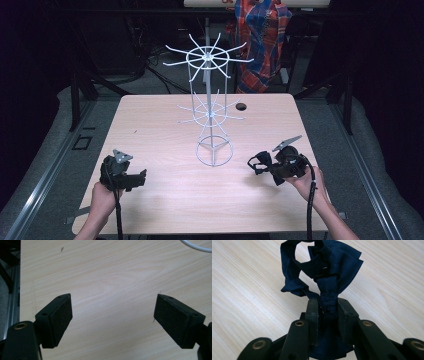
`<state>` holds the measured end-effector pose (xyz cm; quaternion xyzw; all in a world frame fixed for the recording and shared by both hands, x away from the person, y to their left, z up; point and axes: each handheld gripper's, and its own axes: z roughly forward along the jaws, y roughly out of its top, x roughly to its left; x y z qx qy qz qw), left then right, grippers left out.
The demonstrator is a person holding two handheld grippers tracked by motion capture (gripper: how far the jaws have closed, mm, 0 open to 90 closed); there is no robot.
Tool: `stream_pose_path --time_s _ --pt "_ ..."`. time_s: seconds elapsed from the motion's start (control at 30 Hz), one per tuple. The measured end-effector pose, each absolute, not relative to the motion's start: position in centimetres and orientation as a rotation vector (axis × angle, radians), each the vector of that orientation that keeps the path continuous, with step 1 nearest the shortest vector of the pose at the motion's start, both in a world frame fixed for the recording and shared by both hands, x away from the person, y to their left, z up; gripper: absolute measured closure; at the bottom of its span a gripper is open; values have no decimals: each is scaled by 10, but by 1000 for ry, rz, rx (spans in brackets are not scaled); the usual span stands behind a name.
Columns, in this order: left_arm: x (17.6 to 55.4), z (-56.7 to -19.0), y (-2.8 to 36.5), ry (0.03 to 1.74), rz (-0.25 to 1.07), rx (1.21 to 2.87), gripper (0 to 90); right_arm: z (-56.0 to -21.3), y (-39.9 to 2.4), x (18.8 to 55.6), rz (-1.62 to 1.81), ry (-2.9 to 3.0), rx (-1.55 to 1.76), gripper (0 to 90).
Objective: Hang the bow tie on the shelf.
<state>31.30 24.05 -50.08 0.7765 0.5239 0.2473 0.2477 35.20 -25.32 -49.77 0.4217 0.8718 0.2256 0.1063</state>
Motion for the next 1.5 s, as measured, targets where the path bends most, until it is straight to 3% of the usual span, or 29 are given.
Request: stream_pose_path --time_s 1.5 --pt "313 -501 241 1437 679 2117 156 -463 -243 376 844 2474 1269 725"
